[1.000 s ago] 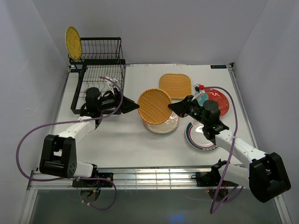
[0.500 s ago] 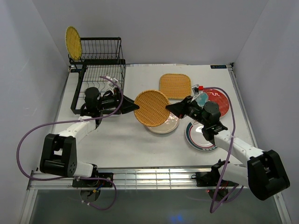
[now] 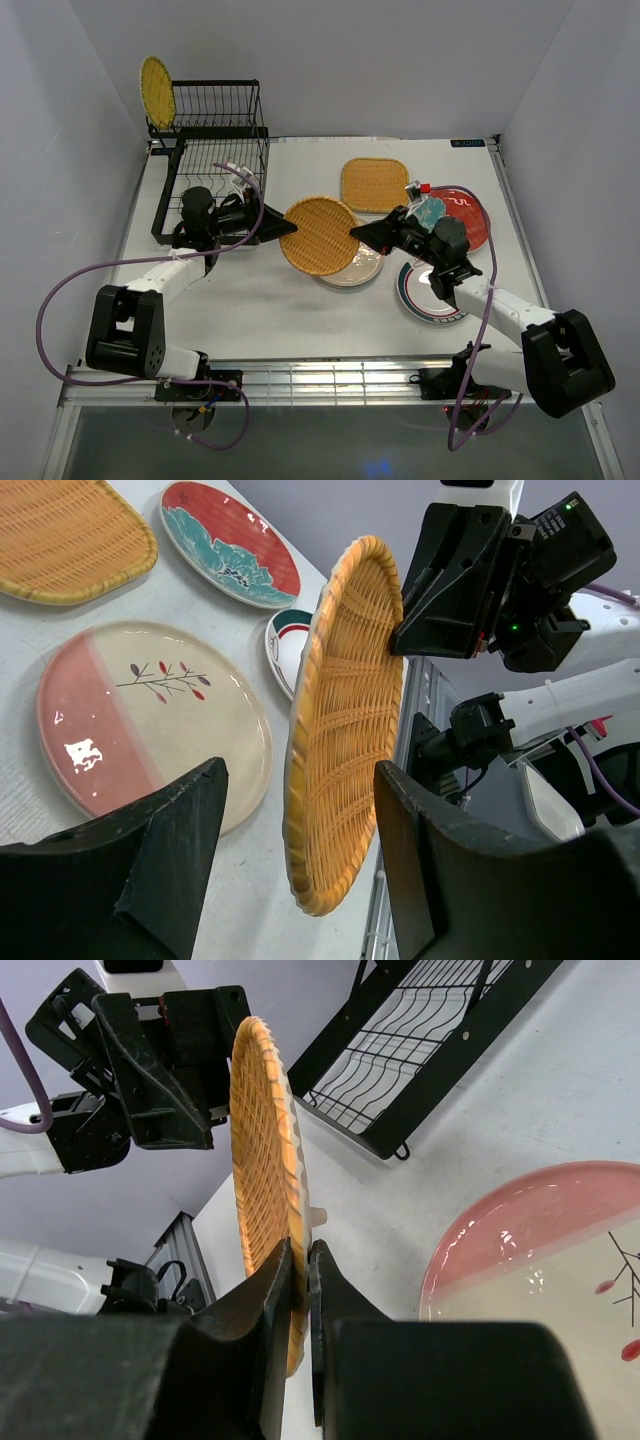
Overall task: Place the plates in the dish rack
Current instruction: Insert the plate into the dish rack.
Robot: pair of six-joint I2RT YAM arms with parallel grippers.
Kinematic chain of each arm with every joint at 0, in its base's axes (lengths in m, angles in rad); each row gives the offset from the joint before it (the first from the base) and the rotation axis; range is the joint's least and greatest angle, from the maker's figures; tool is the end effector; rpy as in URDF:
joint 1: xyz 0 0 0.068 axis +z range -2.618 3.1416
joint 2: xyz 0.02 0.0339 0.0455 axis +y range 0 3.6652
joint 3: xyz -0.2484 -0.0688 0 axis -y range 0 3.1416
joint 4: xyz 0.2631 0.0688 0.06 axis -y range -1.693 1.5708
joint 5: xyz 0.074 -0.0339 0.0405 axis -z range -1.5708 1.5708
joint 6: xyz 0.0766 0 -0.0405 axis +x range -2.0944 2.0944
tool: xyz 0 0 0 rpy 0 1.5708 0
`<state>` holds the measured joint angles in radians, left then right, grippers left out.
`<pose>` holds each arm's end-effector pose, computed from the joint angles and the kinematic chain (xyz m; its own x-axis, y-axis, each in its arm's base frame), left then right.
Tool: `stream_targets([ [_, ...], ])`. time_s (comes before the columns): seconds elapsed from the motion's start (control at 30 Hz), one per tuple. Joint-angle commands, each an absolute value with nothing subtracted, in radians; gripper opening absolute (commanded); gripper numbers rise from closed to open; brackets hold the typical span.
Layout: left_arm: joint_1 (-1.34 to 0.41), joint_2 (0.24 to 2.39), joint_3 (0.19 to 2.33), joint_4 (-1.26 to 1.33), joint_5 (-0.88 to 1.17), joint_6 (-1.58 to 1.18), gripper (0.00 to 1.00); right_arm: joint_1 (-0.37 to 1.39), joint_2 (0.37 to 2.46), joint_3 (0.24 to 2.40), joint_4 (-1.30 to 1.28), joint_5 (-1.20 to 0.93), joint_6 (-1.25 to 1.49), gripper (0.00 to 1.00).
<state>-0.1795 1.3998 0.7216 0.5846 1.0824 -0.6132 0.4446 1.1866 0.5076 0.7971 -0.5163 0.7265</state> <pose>0.3123 -0.1254 0.2297 -0.6213 -0.1617 -0.7667 0.7231 0.2588 -0.6405 0.2627 0.1670 0.2418 -0.4629 0.4193 -0.7809 -0.6811 0.3956 0.6162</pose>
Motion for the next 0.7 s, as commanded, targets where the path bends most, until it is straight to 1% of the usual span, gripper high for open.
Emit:
stream_targets([
  [0.0,-0.183,1.393,0.724,0.606,1.1,-0.607,0.68,0.448,1.196,0.525,0.908,-0.545,0.744,0.08],
  [0.07,-0.181,1.391,0.723,0.607,1.1,-0.611,0.61,0.452,1.203,0.529,0.899,-0.543,0.736,0.08],
  [0.1,-0.183,1.388,0.723,0.609,1.1,-0.611,0.56,0.454,1.206,0.534,0.896,-0.543,0.733,0.08],
  [0.17,-0.181,1.387,0.723,0.612,1.1,-0.612,0.52,0.456,1.207,0.538,0.874,-0.535,0.721,0.08],
  [0.27,-0.183,1.385,0.722,0.615,1.103,-0.617,0.42,0.457,1.21,0.541,0.859,-0.528,0.713,0.08],
  [0.3,-0.183,1.385,0.721,0.617,1.1,-0.615,0.35,0.457,1.212,0.545,0.856,-0.525,0.712,0.08],
  [0.37,-0.183,1.384,0.721,0.62,1.1,-0.618,0.29,0.459,1.212,0.546,0.845,-0.52,0.706,0.08],
  [0.4,-0.183,1.382,0.719,0.62,1.1,-0.615,0.28,0.459,1.209,0.548,0.839,-0.515,0.701,0.09],
  [0.6,-0.183,1.374,0.716,0.623,1.094,-0.611,0.09,0.459,1.21,0.551,0.822,-0.509,0.695,0.09],
  [0.63,-0.183,1.373,0.716,0.624,1.094,-0.609,0.02,0.459,1.21,0.549,0.822,-0.509,0.695,0.1],
  [0.67,-0.183,1.373,0.718,0.624,1.092,-0.606,0.0,0.46,1.209,0.551,0.822,-0.509,0.695,0.13],
])
